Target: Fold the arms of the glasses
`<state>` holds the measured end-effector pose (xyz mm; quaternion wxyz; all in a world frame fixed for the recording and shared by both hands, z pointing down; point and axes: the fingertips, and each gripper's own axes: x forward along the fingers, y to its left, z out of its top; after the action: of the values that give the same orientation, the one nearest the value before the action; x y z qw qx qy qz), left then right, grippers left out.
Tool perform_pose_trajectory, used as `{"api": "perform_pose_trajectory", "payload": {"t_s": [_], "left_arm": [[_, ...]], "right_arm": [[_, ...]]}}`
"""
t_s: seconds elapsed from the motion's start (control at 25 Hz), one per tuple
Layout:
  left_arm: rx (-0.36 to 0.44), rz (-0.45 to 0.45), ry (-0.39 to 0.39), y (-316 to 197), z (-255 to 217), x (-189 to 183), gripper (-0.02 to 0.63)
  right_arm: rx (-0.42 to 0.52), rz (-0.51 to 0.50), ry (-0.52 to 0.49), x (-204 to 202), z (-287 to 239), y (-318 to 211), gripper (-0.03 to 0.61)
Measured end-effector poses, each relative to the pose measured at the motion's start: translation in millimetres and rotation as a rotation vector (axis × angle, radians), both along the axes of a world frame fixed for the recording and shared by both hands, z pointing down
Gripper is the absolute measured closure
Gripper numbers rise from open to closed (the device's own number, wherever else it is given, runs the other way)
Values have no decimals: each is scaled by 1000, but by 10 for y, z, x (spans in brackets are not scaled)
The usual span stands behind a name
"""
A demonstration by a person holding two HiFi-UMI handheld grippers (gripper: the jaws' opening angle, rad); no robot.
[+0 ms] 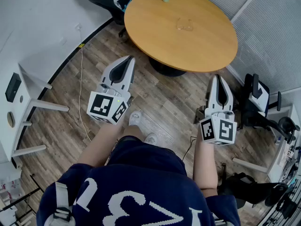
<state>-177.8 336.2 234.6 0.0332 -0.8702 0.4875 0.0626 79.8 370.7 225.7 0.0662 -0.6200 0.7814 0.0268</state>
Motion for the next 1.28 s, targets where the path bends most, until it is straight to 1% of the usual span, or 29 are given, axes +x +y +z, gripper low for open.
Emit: {"api": "perform_pose_trajectory", "payload": {"t_s": [0.2,0.4,0.56,0.72,0.88,1.0,1.12,1.28], "left_arm": [[4,18,-7,265,-27,99,598],[10,24,-11,408,-51,140,598],[0,32,-18,427,-10,195,598],[-11,38,-18,321,44,202,598],[-14,44,-12,47,91,234,598],[-15,51,-7,-269,108,275,598],[-10,45,-12,-706,96,278,598],[-7,47,2,-1387,38,199,598]], "right_arm": [[3,-7,-4,13,-32,287,543],[9,-11,-10,31,-73,444,543],[18,-6,-73,132,-69,458,543],[15,-3,-71,143,-62,358,543],[23,2,-64,175,-70,119,543],[24,13,-63,243,-85,-178,543],[25,23,-68,284,-105,-587,543],[29,32,-56,222,-163,-1225,543]]}}
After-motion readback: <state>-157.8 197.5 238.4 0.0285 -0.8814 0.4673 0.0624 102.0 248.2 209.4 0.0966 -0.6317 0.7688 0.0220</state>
